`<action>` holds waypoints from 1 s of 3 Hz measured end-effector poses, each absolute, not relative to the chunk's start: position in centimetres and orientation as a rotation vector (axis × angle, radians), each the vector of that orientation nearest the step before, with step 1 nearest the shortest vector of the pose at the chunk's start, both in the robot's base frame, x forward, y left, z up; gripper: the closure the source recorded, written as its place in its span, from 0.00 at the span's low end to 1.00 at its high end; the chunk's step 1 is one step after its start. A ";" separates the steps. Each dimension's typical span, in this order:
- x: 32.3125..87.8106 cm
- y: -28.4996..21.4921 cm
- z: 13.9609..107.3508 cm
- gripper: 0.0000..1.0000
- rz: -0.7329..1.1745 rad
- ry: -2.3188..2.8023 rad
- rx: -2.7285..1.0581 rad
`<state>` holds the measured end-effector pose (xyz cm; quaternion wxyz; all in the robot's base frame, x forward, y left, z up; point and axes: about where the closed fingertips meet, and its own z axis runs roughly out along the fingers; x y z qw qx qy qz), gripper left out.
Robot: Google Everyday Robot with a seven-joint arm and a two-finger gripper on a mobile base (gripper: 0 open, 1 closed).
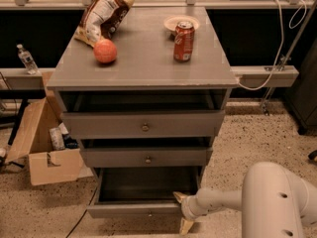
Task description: Open bottom drawer
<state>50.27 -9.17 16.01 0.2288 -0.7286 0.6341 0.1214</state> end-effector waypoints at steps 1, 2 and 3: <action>48.5 -9.6 15.8 0.16 0.364 1.791 -1.996; 46.8 -10.1 15.7 0.45 0.381 1.847 -1.983; 46.4 -10.2 16.1 0.70 0.383 1.859 -1.980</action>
Offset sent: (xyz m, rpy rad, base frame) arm -0.0450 -0.0164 -0.0040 -0.0333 0.1023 -0.0785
